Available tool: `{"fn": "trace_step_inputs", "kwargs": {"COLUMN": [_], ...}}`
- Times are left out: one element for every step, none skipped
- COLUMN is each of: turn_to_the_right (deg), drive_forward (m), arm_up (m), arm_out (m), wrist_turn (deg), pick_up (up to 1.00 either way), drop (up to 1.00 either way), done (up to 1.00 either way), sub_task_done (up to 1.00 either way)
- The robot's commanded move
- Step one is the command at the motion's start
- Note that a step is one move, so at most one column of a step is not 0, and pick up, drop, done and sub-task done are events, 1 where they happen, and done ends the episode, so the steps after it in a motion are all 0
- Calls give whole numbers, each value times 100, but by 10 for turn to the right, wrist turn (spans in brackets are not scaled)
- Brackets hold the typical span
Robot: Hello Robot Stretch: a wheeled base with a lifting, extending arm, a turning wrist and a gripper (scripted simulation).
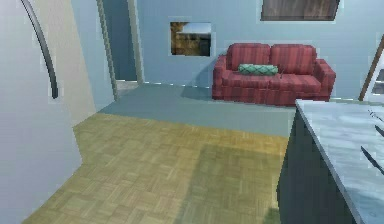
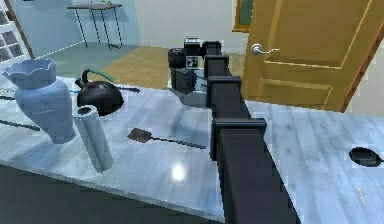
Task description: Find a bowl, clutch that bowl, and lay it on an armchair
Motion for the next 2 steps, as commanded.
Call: {"fn": "trace_step_inputs", "kwargs": {"turn_to_the_right": [0,0], "drive_forward": [0,0], "arm_up": [0,0], "arm_out": [0,0], "wrist_turn": [-450,-450], "pick_up": [0,0], "drop": [0,0], "done": [0,0], "sub_task_done": [0,0]}}
